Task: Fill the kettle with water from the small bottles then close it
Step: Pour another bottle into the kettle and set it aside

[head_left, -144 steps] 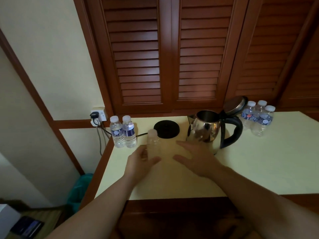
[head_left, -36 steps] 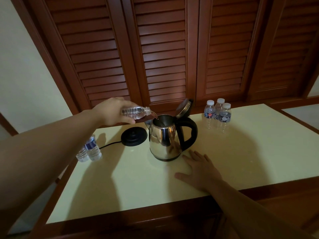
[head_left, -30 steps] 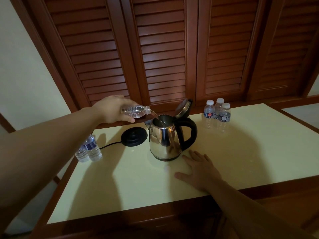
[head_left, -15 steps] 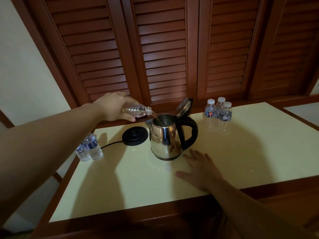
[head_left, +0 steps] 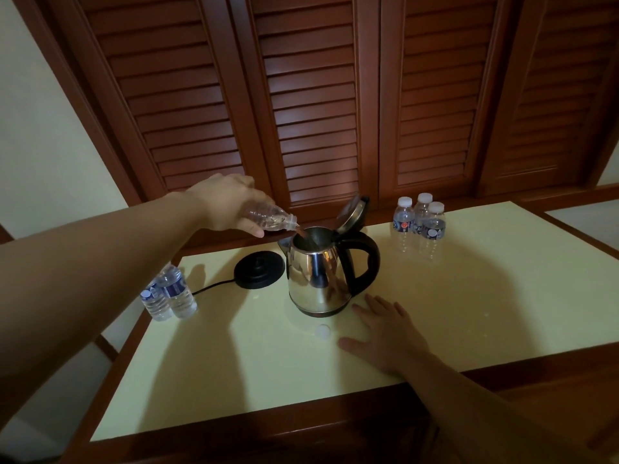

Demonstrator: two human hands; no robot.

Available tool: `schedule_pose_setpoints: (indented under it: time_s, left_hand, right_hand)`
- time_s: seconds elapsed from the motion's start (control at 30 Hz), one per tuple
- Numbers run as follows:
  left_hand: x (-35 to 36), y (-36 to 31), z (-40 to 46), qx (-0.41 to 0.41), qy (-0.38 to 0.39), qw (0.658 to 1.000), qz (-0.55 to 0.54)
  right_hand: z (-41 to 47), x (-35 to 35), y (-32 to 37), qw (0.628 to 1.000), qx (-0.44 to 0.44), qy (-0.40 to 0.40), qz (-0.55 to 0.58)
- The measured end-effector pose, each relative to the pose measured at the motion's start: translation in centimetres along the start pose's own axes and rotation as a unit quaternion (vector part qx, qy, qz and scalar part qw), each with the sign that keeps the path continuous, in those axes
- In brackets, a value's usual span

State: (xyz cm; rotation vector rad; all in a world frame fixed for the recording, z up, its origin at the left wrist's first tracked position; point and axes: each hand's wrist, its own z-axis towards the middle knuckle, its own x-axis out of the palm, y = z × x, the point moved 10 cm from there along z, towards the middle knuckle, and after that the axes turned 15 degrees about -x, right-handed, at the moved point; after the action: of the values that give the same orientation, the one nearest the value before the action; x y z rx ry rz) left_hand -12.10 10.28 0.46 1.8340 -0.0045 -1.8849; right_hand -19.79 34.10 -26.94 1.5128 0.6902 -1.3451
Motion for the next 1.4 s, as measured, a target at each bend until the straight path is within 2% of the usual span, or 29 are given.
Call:
schedule_pose_setpoints:
  time_s: [0.57,0.9,1.07,1.2,1.3,1.4]
  left_hand:
    - [-2.2,-4.0,0.8,0.064,0.018,0.992,0.111]
    - [-2.0,-4.9,1.2,0.043,0.023,0.991,0.121]
    - [-1.2,-3.2,0.5,-0.018,0.036,0.999,0.021]
    - [0.8,-1.9,-0.3,-0.086,0.040,0.990,-0.102]
    - [2.8,-1.1,-1.5,-0.136,0.035,0.955,-0.262]
    - [4.9,0.1,-3.9,-0.178,-0.021,0.904,-0.388]
  right_hand:
    - [-0.2,-0.3,0.3,1.000,0.000,0.005,0.006]
    - [-0.3,-0.4,0.4,1.000,0.002,0.003,0.009]
    - [-0.3,-0.4,0.3,1.000,0.003,0.006,0.006]
    - [-0.3,-0.5,0.4,1.000,0.002,0.000,0.007]
    - [-0.4,-0.7,0.5,1.000,0.002,-0.004,0.008]
    - [-0.3,-0.7,0.6,1.000,0.005,0.003,0.009]
